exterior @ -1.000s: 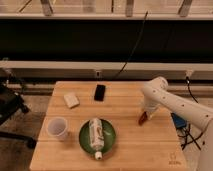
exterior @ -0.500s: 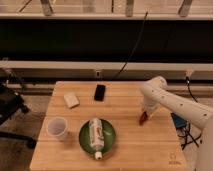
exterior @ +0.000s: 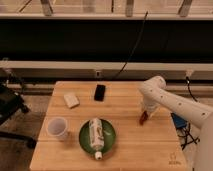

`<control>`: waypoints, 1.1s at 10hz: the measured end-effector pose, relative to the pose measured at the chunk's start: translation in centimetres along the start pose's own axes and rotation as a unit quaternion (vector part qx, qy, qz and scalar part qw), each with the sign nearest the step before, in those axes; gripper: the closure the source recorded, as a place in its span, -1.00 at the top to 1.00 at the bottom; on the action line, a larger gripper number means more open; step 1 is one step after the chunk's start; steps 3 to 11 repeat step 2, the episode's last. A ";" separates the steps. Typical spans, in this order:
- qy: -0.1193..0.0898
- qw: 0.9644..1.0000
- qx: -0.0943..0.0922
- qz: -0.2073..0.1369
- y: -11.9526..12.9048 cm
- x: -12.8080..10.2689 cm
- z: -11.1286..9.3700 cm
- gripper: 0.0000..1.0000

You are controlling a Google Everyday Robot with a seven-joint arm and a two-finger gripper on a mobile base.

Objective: Drag the pepper across the table

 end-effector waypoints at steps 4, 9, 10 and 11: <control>0.005 1.000 -0.005 -0.012 0.0 0.0 0.0 -0.95; 0.005 1.000 -0.005 -0.012 0.0 0.0 0.0 -0.95; 0.005 1.000 -0.005 -0.012 0.0 0.0 0.0 -0.95; 0.005 1.000 -0.005 -0.012 0.0 0.0 0.0 -0.95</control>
